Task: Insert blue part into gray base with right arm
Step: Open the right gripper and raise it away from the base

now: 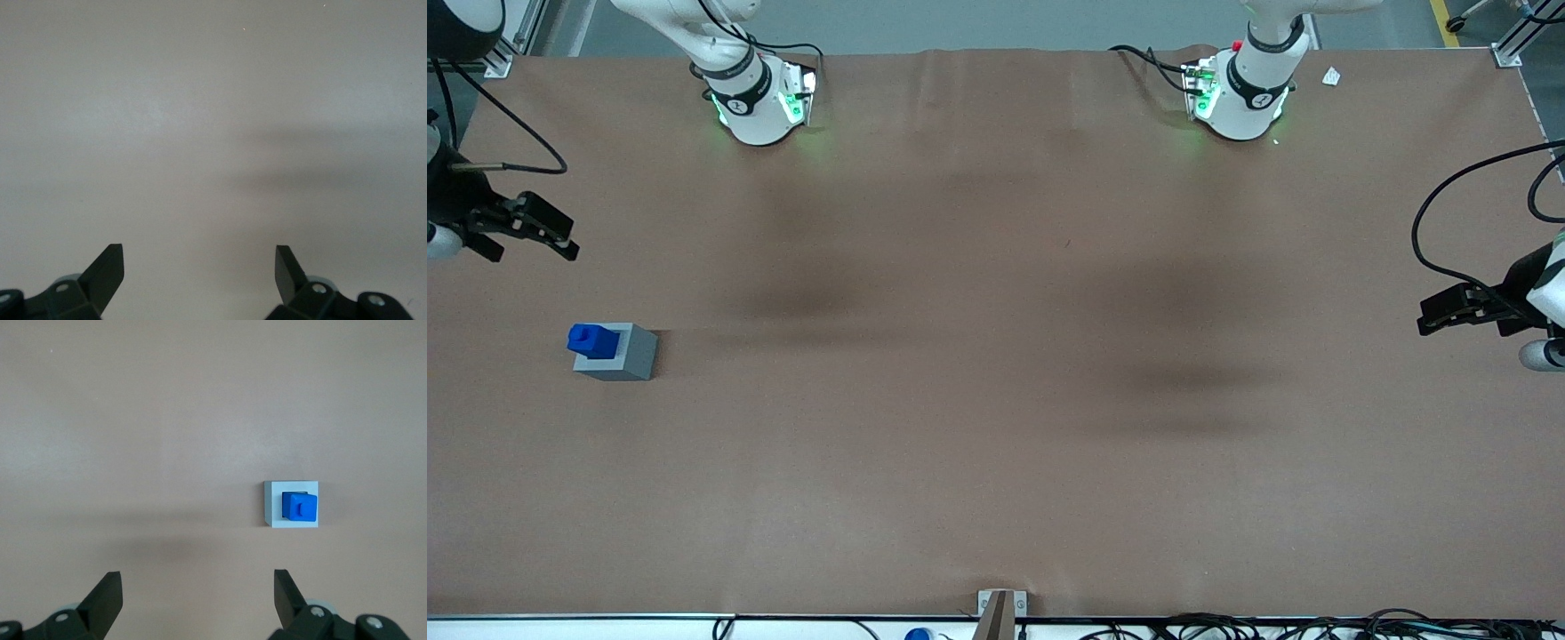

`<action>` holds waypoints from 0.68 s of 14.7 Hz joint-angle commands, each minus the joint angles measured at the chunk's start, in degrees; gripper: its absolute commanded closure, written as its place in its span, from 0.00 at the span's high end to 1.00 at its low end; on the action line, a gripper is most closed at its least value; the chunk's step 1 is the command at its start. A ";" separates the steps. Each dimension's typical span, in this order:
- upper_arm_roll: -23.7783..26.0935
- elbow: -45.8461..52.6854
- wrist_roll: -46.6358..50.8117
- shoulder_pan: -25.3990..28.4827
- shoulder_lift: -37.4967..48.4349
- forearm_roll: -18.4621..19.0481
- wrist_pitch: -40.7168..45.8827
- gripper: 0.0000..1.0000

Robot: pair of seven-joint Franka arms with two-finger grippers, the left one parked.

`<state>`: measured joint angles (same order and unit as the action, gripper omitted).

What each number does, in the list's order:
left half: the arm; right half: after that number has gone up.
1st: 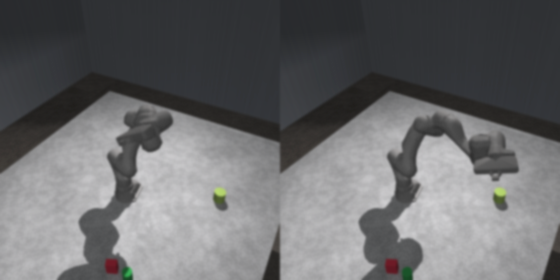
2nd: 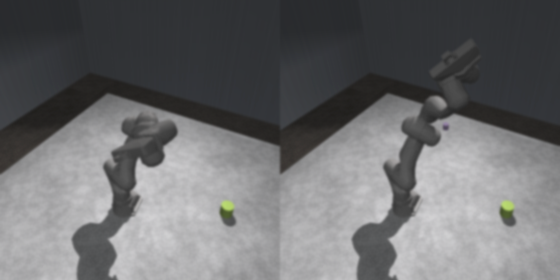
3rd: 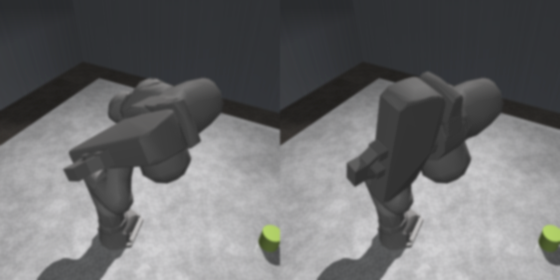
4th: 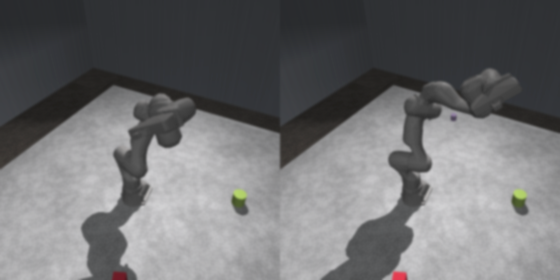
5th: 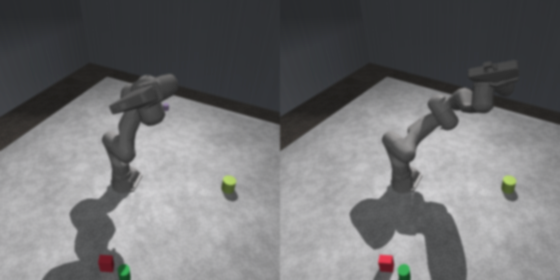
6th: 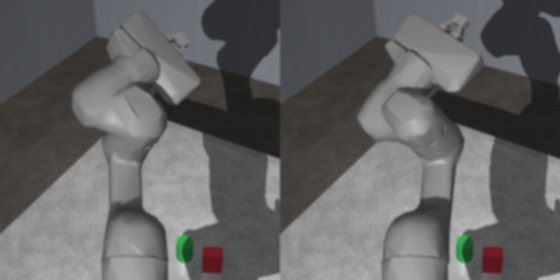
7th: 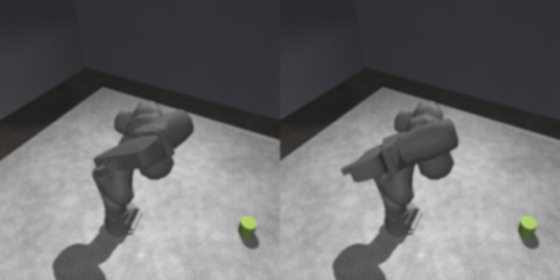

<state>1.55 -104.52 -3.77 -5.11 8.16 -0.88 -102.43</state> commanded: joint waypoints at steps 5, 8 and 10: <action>-0.58 -0.96 1.04 0.45 5.99 0.08 4.60 1.00; -0.58 0.80 1.22 0.45 5.81 0.00 5.83 1.00; -0.58 1.86 1.13 0.37 5.72 0.08 6.10 1.00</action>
<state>1.24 -103.84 -3.68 -5.11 13.61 -0.87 -97.44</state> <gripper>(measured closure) 0.000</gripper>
